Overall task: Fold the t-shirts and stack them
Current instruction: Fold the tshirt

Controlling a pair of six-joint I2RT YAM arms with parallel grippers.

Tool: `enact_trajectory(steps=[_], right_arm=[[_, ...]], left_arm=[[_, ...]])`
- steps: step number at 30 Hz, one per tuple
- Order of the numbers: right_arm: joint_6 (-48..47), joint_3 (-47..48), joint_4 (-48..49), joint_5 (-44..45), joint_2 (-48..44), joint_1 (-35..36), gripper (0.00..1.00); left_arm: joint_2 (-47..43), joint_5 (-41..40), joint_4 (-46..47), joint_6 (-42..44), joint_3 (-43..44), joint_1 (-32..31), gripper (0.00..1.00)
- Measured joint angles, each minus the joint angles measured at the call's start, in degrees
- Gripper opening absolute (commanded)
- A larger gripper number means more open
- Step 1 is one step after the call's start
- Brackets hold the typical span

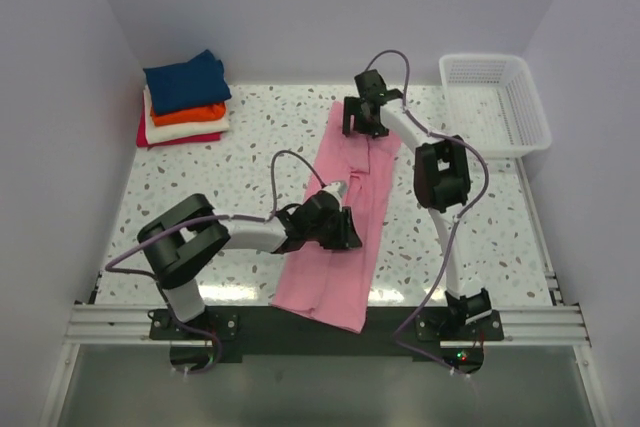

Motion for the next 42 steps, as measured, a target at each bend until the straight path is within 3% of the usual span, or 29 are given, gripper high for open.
enact_trajectory(steps=[4,11,15,21,29,34,42], right_arm=[[-5.62,8.7,-1.9,0.39,4.92,1.49,0.99],[-9.6,10.16,-3.08,1.49,5.42,2.6,0.99],[-9.55,8.81,-4.04,1.31,3.02,2.05,0.99],[-7.37,-0.74,-4.0,0.83,-9.44,1.7,0.99],[-2.12,-27.93,2.34,-1.46,-29.22,2.16,0.97],[-0.42,-35.52,4.02,-1.7,-29.64,3.15,0.92],[-0.28,-31.47,5.7,-1.75,-19.52,3.67,0.81]], left_arm=[[5.66,4.44,3.17,-1.2,4.85,-0.85,0.43],[6.1,5.03,-0.7,1.27,7.76,-1.05,0.45],[1.99,4.13,-4.68,4.02,7.89,-0.39,0.46],[-7.8,1.97,-7.8,8.85,7.87,1.14,0.48],[-15.3,-2.4,-14.27,12.59,2.01,1.51,0.47],[-16.74,-2.97,-16.85,13.05,-4.31,1.51,0.46],[-20.83,-3.34,-18.78,12.98,-8.11,1.51,0.46]])
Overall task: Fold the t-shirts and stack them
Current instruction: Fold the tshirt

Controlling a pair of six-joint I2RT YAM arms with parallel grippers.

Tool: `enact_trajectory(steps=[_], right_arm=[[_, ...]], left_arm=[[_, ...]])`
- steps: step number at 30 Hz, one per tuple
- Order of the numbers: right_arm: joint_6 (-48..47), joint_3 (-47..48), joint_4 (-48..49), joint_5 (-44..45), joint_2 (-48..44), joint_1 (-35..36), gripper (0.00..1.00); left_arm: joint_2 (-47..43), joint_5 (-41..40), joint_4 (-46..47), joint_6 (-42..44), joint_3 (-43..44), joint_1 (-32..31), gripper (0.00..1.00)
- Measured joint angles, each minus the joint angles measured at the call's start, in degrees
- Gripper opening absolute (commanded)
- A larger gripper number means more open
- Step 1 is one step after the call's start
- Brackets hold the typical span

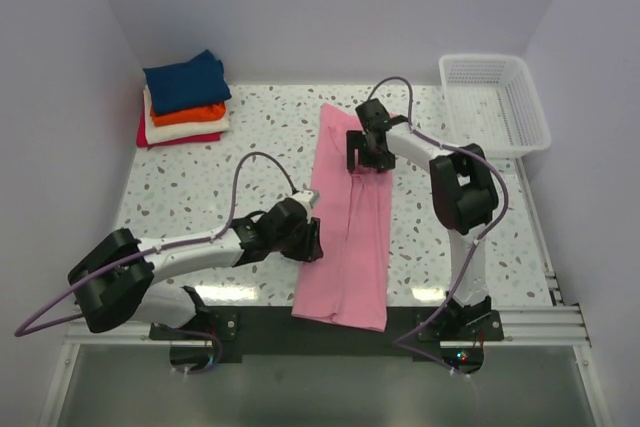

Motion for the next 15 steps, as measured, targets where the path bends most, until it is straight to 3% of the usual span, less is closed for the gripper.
enact_trajectory(steps=[5,9,15], right_arm=[[-0.39,7.37,-1.01,1.68,5.01,0.13,0.79],[-0.5,15.37,-2.1,3.72,10.19,0.13,0.79],[-0.15,34.86,-6.43,5.07,21.57,-0.26,0.82]], left_arm=[[-2.99,0.04,0.0,0.02,-0.68,0.76,0.46],[-4.04,1.92,0.61,0.02,-1.95,5.4,0.46],[-3.45,3.63,1.2,0.52,-2.75,9.49,0.47]])
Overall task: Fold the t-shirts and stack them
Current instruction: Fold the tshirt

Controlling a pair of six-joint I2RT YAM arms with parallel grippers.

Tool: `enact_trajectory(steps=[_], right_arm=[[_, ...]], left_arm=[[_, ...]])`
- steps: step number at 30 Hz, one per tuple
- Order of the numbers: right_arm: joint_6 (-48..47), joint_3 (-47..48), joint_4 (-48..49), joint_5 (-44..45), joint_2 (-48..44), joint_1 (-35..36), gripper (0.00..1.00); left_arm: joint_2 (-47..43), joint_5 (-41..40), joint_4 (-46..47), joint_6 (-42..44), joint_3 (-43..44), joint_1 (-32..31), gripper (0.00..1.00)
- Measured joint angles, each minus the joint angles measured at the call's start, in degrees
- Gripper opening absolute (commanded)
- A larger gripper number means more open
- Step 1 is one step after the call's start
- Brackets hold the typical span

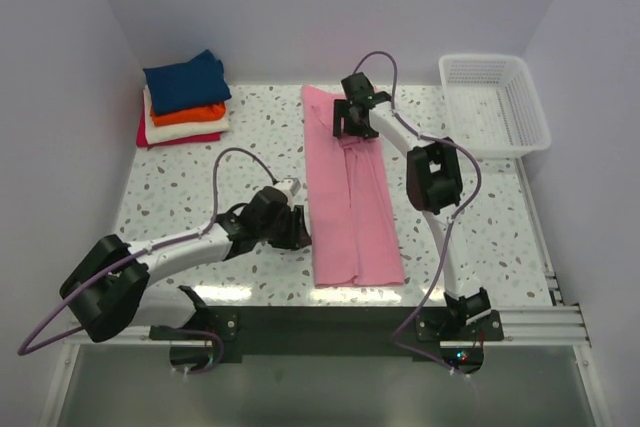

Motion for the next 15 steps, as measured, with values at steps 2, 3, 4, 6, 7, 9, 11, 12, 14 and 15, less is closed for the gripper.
enact_trajectory(steps=[2,3,4,6,7,9,11,12,14,15], right_arm=[[0.33,4.79,-0.39,-0.5,2.73,-0.37,0.84],[0.66,6.47,-0.55,-0.94,3.63,-0.61,0.85],[0.83,7.26,-0.46,-1.66,4.11,-0.85,0.86],[1.29,7.87,0.07,-3.58,4.37,-1.55,0.88],[1.38,7.87,0.24,-4.42,4.37,-1.75,0.89],[1.55,7.76,0.98,-5.86,4.28,-2.14,0.9],[1.64,6.71,1.92,-6.86,3.72,-2.4,0.93],[1.64,6.03,2.32,-7.34,3.19,-2.47,0.94],[1.62,4.02,2.56,-7.82,1.81,-2.47,0.94],[1.62,3.04,2.29,-7.91,0.92,-2.47,0.94]], left_arm=[[0.81,0.76,0.48,0.02,0.0,0.0,0.48],[1.22,1.14,0.7,0.0,0.0,0.0,0.48],[1.62,1.53,0.96,-0.02,0.0,0.0,0.49],[2.23,2.25,1.42,-0.04,0.0,0.0,0.49],[2.47,2.58,1.7,-0.07,0.0,0.0,0.49],[2.69,3.32,2.56,-0.28,-0.02,0.0,0.5],[2.8,4.15,3.93,-0.48,-0.07,0.0,0.51],[2.8,4.61,4.61,-0.5,-0.15,0.0,0.52],[3.02,5.31,5.79,-0.5,-0.35,0.0,0.52],[3.3,5.44,6.12,-0.48,-0.42,0.0,0.52]])
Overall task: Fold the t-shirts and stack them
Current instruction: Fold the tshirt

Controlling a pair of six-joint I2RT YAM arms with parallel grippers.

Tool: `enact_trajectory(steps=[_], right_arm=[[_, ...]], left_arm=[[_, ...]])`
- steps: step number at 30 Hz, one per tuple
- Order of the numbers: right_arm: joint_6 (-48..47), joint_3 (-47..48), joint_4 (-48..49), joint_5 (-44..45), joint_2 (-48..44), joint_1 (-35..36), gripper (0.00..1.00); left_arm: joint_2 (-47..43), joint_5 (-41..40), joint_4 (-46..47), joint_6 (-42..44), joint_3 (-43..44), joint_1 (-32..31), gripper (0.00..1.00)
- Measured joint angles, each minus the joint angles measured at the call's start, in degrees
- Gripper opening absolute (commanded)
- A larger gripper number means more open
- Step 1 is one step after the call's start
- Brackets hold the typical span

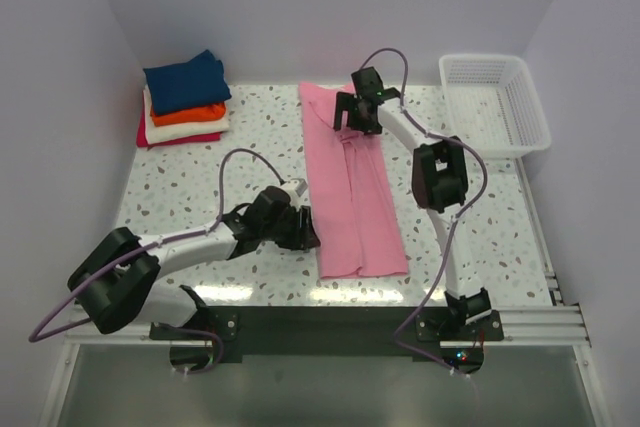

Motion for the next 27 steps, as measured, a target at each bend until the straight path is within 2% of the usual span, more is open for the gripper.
enact_trajectory(steps=[4,8,16,19,20,23,27], right_arm=[[0.02,-3.82,-0.68,-0.04,-5.03,0.02,0.94],[0.17,-10.58,-0.61,0.04,-13.99,0.02,0.94],[2.8,-39.23,3.19,0.0,-39.95,0.28,0.94],[4.26,-50.4,3.78,0.22,-48.0,1.01,0.94],[4.81,-54.4,4.55,0.24,-50.71,1.38,0.94],[6.45,-64.87,4.72,0.28,-57.72,2.23,0.94],[8.31,-75.08,4.04,0.44,-64.39,2.51,0.94]], left_arm=[[1.88,-0.09,0.35,0.04,-0.07,-0.63,0.52],[4.33,-1.4,0.33,0.15,-0.02,-3.72,0.53],[6.32,-6.71,-1.68,-0.11,2.56,-9.31,0.46],[6.32,-7.69,-2.32,-0.28,2.6,-9.73,0.32],[6.34,-7.91,-2.82,-0.24,2.62,-9.86,0.23],[6.45,-8.2,-3.93,-0.28,2.62,-10.16,0.09],[6.34,-8.39,-4.98,-0.22,2.64,-10.27,0.0]])
